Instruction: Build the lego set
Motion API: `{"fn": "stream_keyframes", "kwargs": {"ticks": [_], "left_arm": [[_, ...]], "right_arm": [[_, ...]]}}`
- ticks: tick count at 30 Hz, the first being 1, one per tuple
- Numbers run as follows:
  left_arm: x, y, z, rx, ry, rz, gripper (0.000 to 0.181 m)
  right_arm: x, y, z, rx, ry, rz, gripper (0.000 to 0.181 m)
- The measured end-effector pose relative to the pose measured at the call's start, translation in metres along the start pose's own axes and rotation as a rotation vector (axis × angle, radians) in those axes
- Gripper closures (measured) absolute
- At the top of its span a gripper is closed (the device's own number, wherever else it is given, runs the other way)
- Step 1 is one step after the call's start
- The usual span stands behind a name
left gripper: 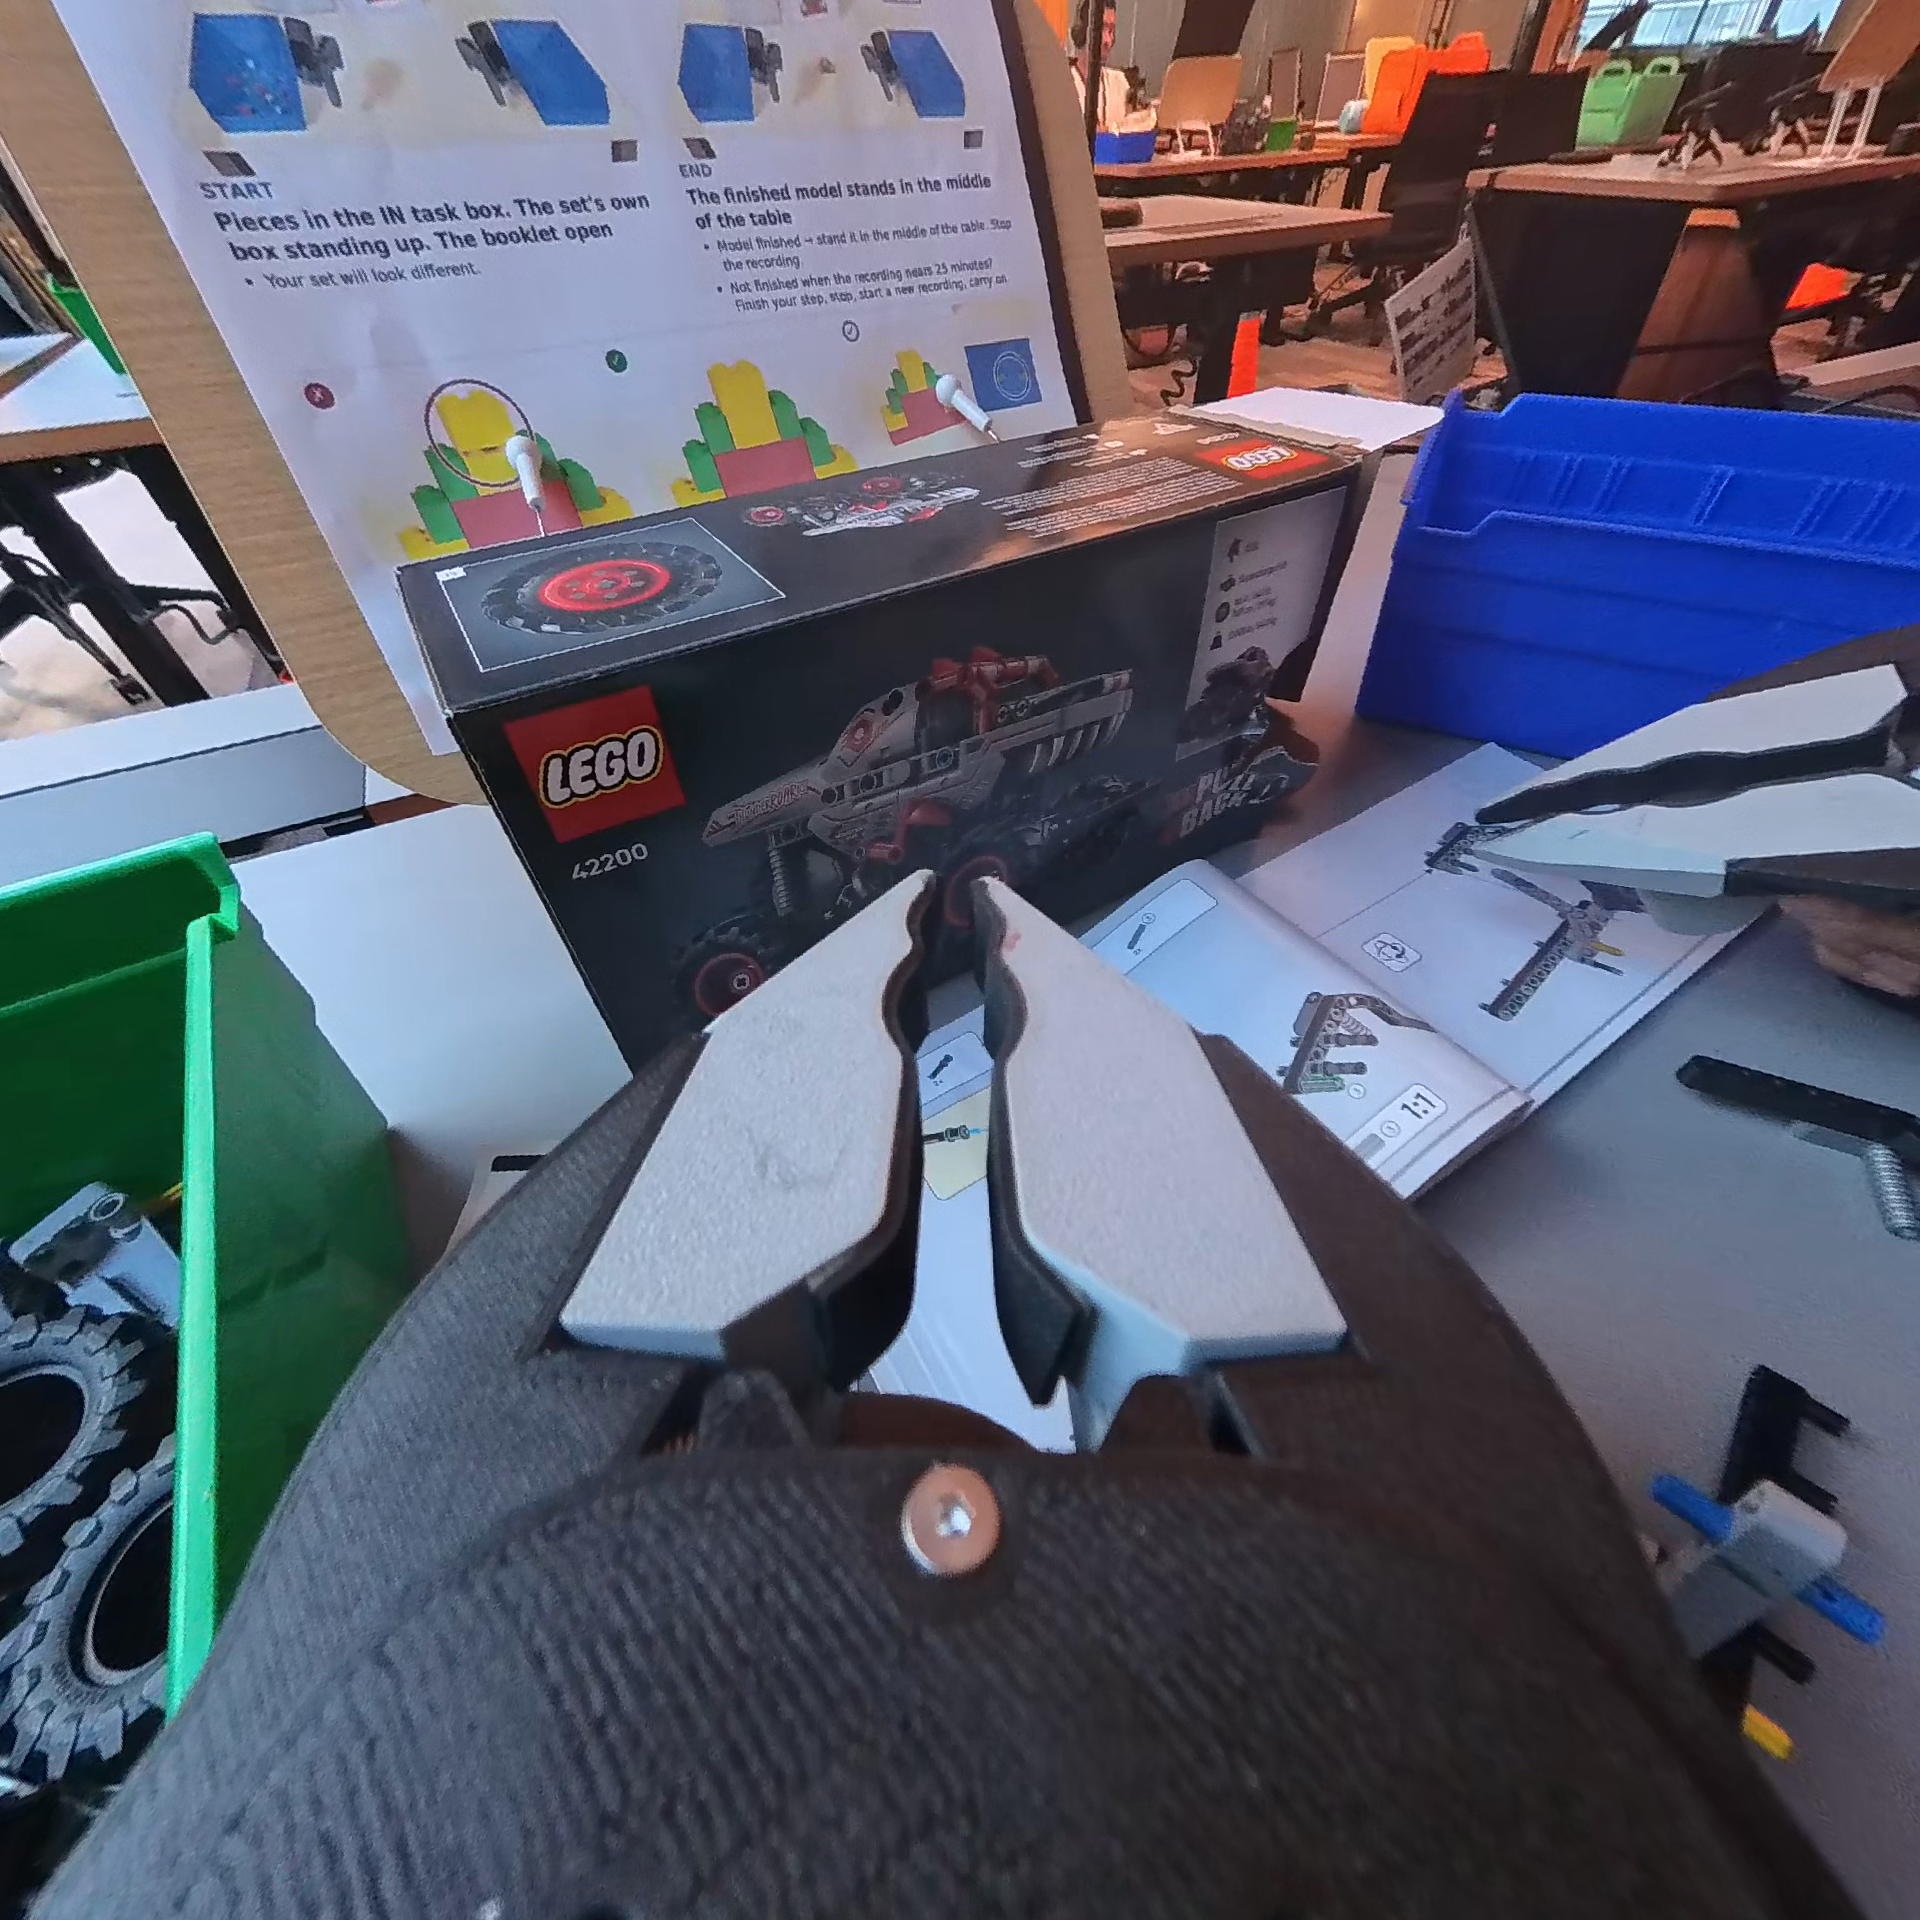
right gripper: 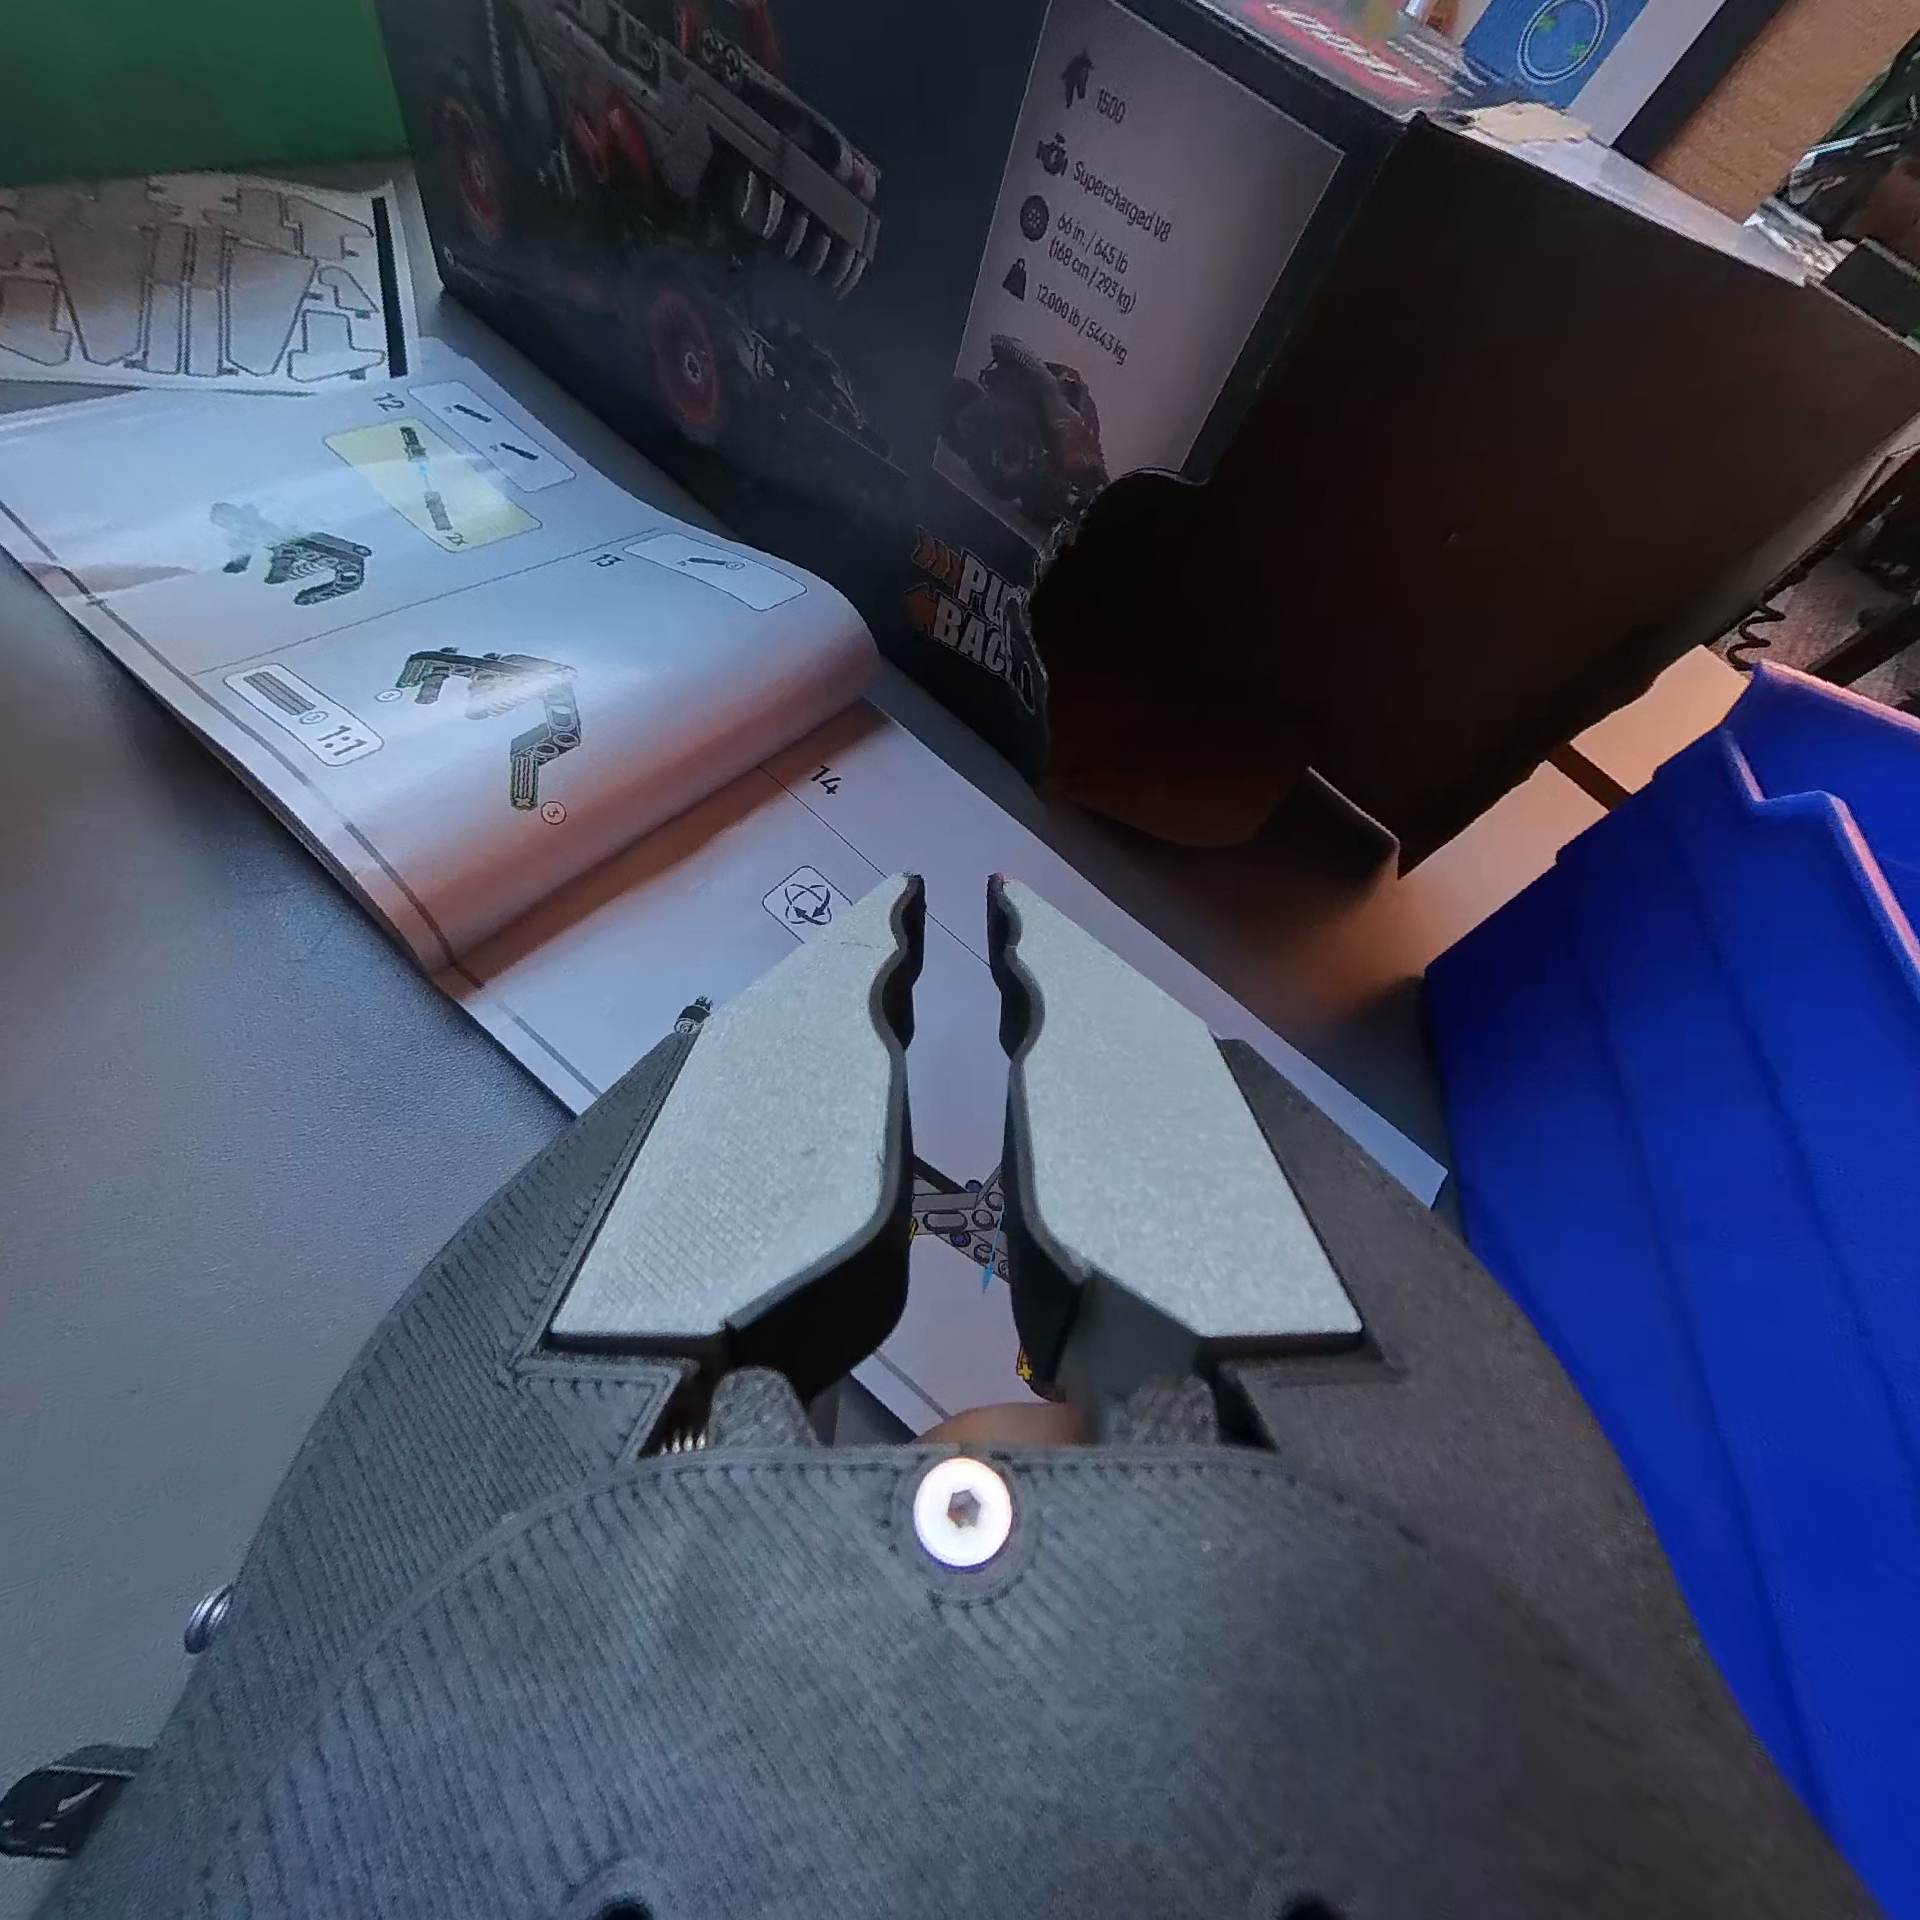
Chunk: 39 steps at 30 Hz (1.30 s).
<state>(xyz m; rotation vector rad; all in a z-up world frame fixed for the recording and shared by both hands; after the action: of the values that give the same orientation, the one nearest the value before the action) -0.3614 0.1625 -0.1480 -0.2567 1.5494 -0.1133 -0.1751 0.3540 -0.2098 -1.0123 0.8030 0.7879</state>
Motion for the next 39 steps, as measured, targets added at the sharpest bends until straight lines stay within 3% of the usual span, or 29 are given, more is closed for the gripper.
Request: {"fn": "stream_keyframes", "kwargs": {"ticks": [32,39], "left_arm": [[-0.001,0.002,0.003,0.022,-0.038,0.040,0.181],[-0.005,0.001,0.010,0.063,-0.048,0.061,0.164]], "right_arm": [[-0.001,0.001,-0.004,-0.034,-0.025,0.010,0.175],[-0.004,-0.001,0.001,-0.108,0.032,0.076,0.168]]}}
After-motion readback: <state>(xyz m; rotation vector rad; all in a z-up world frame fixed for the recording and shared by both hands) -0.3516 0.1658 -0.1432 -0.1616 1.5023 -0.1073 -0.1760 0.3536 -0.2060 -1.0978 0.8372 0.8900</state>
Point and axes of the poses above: each gripper's, where its closed fingertips meet, y out along the fingers, x out of its underside, z = x × y across the jaws, the point moved 7 cm from there along -y, back along the fingers, and after that the axes turned 8 degrees about x, right-handed, at the moved point
